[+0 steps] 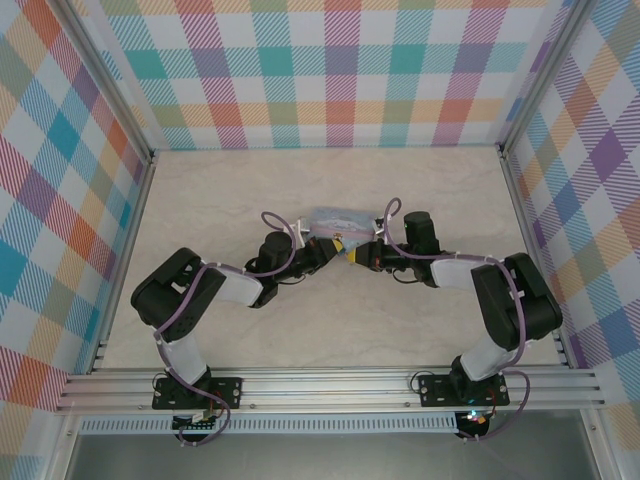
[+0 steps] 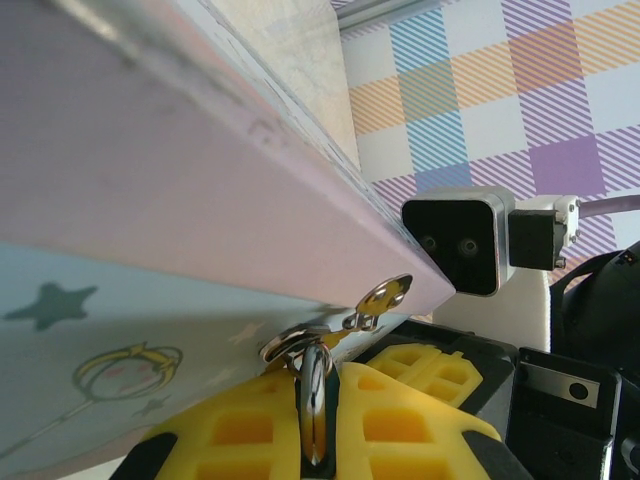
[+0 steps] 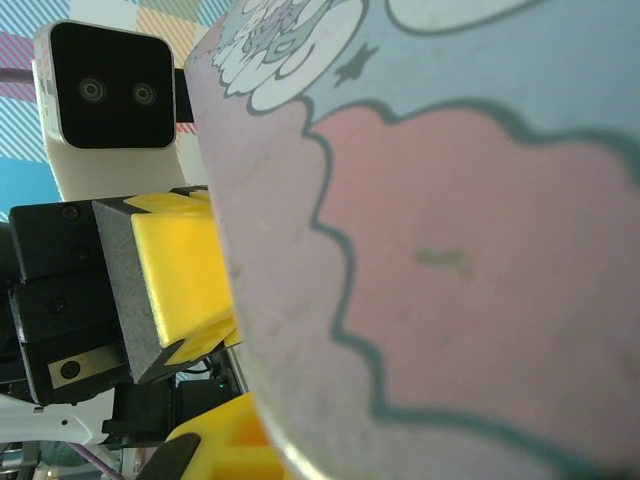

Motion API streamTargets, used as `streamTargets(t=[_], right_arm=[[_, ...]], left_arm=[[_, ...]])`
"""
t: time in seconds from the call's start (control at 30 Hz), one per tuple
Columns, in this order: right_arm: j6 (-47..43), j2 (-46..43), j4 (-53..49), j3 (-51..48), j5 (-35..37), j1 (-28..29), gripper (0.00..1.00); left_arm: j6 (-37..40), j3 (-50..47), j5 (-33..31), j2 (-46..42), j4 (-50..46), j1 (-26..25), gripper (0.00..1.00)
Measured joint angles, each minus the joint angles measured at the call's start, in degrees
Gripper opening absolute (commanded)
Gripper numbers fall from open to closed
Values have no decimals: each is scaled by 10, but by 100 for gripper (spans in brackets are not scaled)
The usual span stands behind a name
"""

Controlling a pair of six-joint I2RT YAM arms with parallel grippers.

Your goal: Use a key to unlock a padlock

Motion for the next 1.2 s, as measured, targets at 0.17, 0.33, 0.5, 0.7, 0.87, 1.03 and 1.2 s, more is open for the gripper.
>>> streamTargets(t=[0.17,0.33,0.5,0.7,0.87,1.03,1.2], right_arm=[[7,13,17,0,-9,0,4],[15,28,42,0,-10,0,4],[30,50,91,0,-24,-3,4],[68,90,183,0,-54,-11,4],[82,101,208,0,-67,-16,4],[87,105,211,0,-77,-21,4],[87,108,210,0,-89,-31,4]], left_arm=[[-4,0,-3,2,0,0,0],[-18,0,-11,9,11,0,0],[-36,0,-23,9,17,0,0],[-49,0,-37,10,26,1,0],[-49,0,-37,11,29,1,0],[-43,1,-29,21,39,1,0],[-31,4,-19,23,39,1,0]])
